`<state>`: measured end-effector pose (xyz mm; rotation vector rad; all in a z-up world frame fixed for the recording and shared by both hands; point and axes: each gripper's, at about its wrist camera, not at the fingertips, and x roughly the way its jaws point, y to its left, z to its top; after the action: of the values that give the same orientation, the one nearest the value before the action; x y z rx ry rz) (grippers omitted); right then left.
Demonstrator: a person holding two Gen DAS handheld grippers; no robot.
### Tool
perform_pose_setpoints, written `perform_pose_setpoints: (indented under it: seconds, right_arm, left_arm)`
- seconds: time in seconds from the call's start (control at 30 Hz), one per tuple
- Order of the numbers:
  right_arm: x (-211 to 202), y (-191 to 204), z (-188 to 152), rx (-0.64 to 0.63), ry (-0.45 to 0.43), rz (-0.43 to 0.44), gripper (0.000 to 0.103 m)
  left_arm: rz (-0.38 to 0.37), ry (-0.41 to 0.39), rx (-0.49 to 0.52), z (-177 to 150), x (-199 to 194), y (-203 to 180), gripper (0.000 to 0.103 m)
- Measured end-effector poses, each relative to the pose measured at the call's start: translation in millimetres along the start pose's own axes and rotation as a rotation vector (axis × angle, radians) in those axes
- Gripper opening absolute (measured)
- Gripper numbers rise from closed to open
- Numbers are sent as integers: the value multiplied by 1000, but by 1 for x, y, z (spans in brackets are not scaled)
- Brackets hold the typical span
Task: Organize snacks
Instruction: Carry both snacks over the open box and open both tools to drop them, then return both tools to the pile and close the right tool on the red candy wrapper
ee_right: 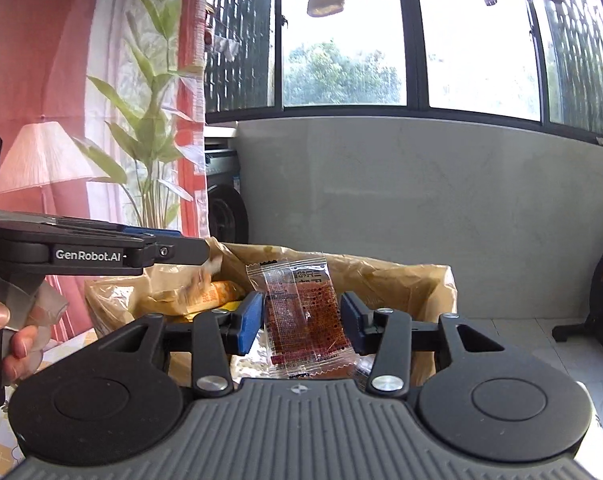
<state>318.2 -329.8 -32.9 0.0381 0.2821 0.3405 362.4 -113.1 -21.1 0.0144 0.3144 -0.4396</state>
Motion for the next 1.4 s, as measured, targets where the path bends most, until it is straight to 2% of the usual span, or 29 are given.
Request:
perform_pose_setpoints:
  seconds: [0.03, 0.1, 0.17, 0.23, 0.37, 0.63, 0.73, 0.83, 1.03, 1.13, 1.27, 1.4]
  right_arm:
    - [-3, -2, -2, 6, -3, 0, 58]
    - [-12, -5, -6, 15, -20, 7, 64]
    - [-23, -8, -12, 18, -14, 16, 64]
    - [-32, -9, -16, 42, -20, 32, 65]
    - [-58, -6, -33, 79, -60, 50, 73]
    - [-84, 14, -72, 40, -16, 37, 73]
    - [-84, 16, -87, 44, 23, 34, 73]
    - [-83, 17, -103, 25, 66, 28, 73]
    - [-66, 17, -157, -61, 305, 10, 73]
    - [-63, 18, -177, -110, 379, 29, 73]
    - [-59, 29, -191, -228, 428, 52, 73]
    - [-48, 34, -193, -233, 450, 49, 73]
  left_arm:
    - [-8, -9, -15, -2, -3, 3, 75]
    - [-25, -6, -35, -7, -9, 8, 83]
    - [-16, 21, -40, -11, -12, 10, 92]
    - [27, 35, -34, -16, -27, 20, 94]
    - [27, 33, -40, -22, -58, 33, 99]
    - [48, 118, -63, -55, -85, 43, 99]
    - [36, 144, -116, -73, -90, 45, 99]
    - [52, 164, -106, -89, -96, 43, 99]
    - [64, 232, -143, -119, -101, 49, 99]
    - [78, 262, -173, -136, -102, 55, 100]
    - [104, 331, -196, -152, -98, 56, 99]
    - [113, 342, -187, -160, -101, 56, 99]
